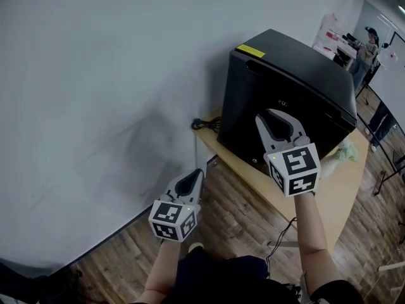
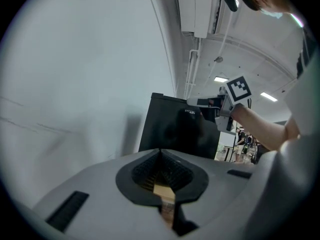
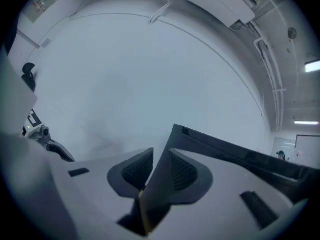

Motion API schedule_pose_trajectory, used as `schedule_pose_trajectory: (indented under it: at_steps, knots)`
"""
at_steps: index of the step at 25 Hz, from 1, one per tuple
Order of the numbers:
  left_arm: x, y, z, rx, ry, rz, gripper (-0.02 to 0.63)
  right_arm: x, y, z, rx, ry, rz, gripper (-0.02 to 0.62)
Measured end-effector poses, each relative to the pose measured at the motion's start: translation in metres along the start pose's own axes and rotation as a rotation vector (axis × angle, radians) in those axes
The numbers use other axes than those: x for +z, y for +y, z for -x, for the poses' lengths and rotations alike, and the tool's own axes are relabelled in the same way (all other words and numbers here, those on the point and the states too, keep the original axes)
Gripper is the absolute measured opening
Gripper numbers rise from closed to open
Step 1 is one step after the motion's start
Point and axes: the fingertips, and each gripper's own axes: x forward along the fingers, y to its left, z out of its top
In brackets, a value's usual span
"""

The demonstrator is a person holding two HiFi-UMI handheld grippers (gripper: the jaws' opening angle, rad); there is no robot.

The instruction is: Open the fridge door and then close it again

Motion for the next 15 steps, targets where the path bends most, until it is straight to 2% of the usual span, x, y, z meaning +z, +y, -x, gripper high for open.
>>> schedule_pose_trajectory:
  at_steps: [9, 15]
  knots:
    - [0.008, 0.016, -0.012, -0.044, -0.007, 0.010, 0.006, 0.029, -0.017, -0.039, 0.006, 0.140, 0.252, 0.180]
    - [0.011, 0.023, -0.021, -0.073, -0.003, 0.006, 0.006, 0.026, -0.024, -0.064, 0.042, 0.277, 0.434, 0.179]
